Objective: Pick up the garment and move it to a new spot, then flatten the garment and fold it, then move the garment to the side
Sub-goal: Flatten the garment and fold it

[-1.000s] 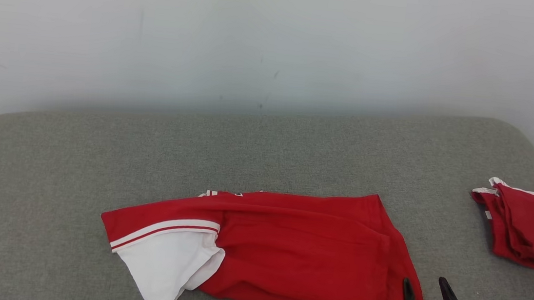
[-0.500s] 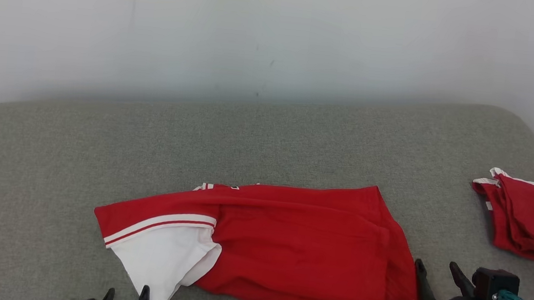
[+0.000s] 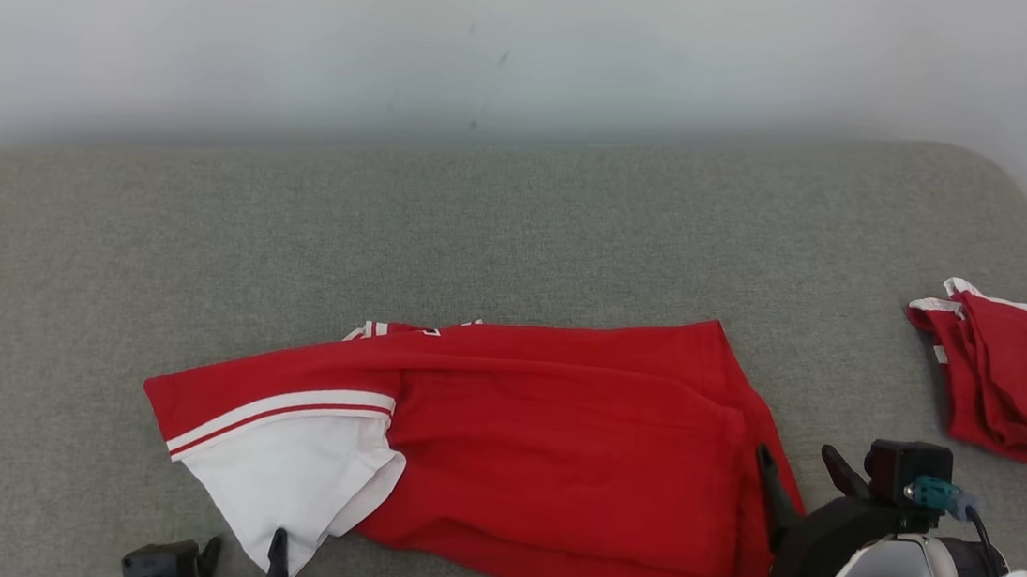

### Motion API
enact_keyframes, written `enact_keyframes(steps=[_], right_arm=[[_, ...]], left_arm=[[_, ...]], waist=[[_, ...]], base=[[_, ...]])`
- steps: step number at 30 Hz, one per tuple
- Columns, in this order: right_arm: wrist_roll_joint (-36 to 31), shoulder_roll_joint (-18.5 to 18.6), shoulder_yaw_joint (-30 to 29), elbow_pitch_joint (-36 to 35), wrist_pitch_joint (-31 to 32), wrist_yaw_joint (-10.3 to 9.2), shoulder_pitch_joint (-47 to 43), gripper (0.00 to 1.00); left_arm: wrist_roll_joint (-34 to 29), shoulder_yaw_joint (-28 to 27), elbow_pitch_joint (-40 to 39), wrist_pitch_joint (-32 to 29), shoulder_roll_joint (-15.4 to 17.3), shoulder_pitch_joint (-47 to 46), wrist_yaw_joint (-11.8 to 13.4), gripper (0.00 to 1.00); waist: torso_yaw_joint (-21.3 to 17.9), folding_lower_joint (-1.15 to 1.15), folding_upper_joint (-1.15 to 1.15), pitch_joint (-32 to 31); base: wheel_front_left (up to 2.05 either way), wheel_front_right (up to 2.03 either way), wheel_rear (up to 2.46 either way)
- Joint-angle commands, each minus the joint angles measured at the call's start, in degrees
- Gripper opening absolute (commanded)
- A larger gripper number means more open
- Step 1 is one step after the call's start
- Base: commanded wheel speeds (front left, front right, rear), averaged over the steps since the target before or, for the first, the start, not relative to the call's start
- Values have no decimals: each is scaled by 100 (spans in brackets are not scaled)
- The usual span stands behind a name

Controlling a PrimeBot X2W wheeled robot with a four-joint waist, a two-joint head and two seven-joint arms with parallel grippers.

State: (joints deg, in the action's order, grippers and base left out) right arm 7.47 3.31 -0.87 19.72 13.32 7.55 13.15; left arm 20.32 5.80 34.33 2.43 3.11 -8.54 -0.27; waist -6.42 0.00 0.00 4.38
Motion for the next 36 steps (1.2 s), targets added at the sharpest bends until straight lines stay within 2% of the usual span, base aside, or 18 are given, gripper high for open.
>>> enact_keyframes(steps=[1,6,14,25,26,29,30,31,32,33,34,36], right_arm=[[30,-14,-30,75,92,-15,100,100],[114,-18,-37,290,351,-15,292,100],[689,65,218,704,617,-15,664,100],[1009,175,538,1155,487,-15,945,100],[1022,182,560,1180,469,-15,953,100],[1069,214,613,1245,420,-15,980,97],[1085,223,629,1266,412,-15,990,85],[1092,228,642,1289,394,-15,998,80],[1121,231,654,1311,385,-15,1007,77],[1139,235,666,1334,385,-15,1016,50],[1156,238,679,1356,385,-15,1027,43],[1209,239,718,1383,365,-15,1060,4]], left_arm=[[58,117,83,-73,-46,-36,-52,100],[202,400,132,-207,-80,-72,-130,100],[290,645,191,-191,-90,-66,-50,100],[406,755,194,-288,-85,-40,-107,100],[412,762,185,-290,-86,-34,-105,98],[448,758,159,-283,-83,-12,-91,78],[463,751,153,-290,-79,-2,-83,48],[474,742,148,-298,-75,8,-77,37],[498,735,144,-301,-74,15,-74,19],[515,726,137,-304,-64,21,-75,0],[532,718,136,-311,-53,25,-82,0],[578,714,116,-279,-39,38,-102,0]], waist=[[-7,0,0,74],[64,0,0,123],[159,0,0,159],[234,0,0,147],[236,0,0,145],[240,0,0,132],[241,0,0,127],[241,0,0,123],[240,0,0,121],[239,0,0,117],[238,0,0,116],[238,0,0,115]], base=[[0,0,0],[0,0,0],[0,0,0],[0,0,0],[0,0,0],[0,0,0],[0,0,0],[0,0,0],[0,0,0],[0,0,0],[0,0,0],[0,0,0]])
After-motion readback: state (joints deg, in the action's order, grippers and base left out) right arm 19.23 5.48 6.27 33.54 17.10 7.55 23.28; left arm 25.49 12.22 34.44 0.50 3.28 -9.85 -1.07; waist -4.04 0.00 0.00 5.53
